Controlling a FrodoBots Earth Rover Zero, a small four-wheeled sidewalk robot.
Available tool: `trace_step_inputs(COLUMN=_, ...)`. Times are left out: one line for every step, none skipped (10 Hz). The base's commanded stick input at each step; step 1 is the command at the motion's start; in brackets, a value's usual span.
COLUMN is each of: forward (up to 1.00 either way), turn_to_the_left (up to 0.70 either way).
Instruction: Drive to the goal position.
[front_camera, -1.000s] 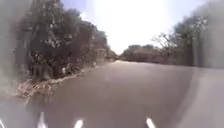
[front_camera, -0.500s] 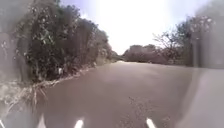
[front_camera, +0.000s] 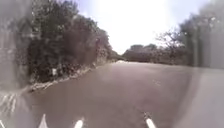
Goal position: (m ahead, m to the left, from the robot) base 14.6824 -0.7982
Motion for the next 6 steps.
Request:
trace_step_inputs(forward=0.85, turn_to_the_left=0.0)
trace_step_inputs(forward=0.85, turn_to_the_left=0.0)
trace_step_inputs(forward=0.85, turn_to_the_left=0.0)
trace_step_inputs(forward=0.85, turn_to_the_left=0.0)
trace_step_inputs(forward=0.85, turn_to_the_left=0.0)
trace_step_inputs(forward=0.85, turn_to_the_left=-0.01)
